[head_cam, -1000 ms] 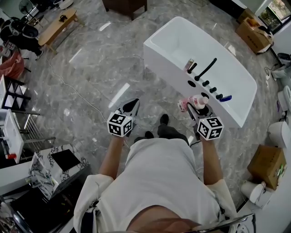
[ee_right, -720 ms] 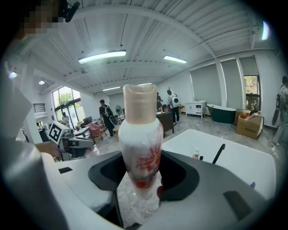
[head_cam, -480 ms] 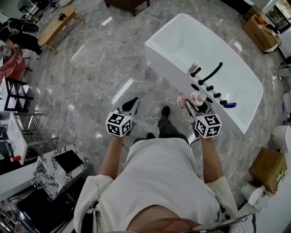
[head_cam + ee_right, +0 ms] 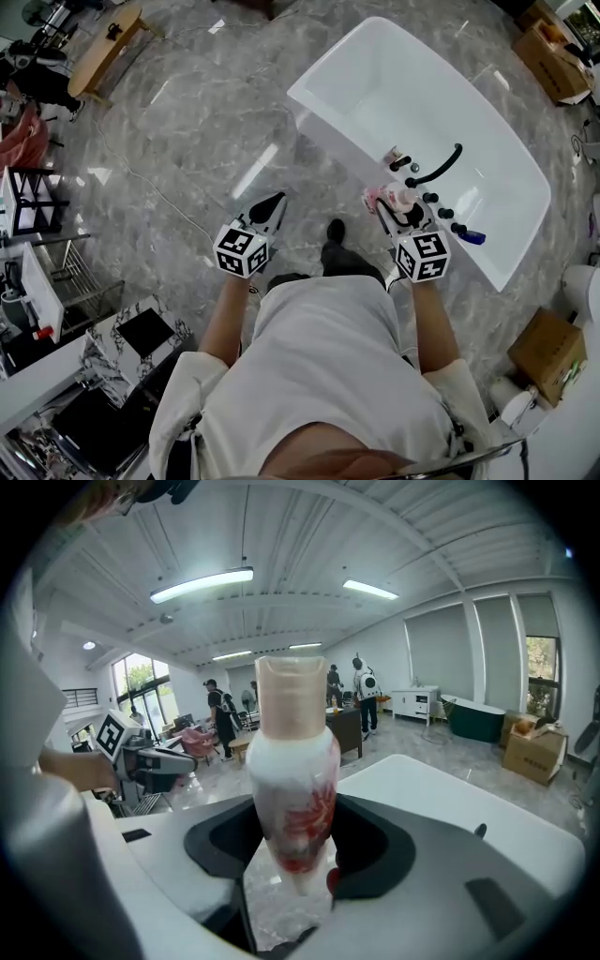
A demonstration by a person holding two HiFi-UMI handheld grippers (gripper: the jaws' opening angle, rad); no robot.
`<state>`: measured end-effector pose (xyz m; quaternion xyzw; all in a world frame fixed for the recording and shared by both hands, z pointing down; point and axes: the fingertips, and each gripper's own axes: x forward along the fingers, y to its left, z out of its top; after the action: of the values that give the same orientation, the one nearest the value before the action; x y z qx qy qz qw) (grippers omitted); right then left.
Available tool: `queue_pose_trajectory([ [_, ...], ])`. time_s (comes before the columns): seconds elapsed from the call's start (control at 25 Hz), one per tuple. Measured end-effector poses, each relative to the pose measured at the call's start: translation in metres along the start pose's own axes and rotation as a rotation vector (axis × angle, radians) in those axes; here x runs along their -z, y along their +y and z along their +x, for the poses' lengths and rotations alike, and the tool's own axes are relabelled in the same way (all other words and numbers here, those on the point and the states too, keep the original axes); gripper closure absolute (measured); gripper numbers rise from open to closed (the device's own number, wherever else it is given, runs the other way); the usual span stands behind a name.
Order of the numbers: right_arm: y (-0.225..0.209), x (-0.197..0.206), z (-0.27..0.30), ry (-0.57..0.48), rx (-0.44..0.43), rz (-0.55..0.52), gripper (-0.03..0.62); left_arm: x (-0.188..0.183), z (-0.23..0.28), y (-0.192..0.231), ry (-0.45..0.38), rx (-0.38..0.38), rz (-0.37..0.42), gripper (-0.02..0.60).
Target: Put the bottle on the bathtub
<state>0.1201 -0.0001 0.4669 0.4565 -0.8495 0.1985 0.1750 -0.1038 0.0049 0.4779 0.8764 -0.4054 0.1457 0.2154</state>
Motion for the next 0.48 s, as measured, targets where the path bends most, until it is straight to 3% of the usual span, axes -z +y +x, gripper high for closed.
queue_pose_trajectory([
  [0.28, -0.055, -0.013, 0.037, 0.020, -0.014, 0.011, 0.361, -0.026, 0.063, 0.010, 0.025, -0.008, -0.008, 0.574],
  [0.48, -0.067, -0.023, 0.058, 0.019, -0.005, 0.029, 0.361, -0.039, 0.084, 0.024, 0.044, -0.004, -0.012, 0.574],
])
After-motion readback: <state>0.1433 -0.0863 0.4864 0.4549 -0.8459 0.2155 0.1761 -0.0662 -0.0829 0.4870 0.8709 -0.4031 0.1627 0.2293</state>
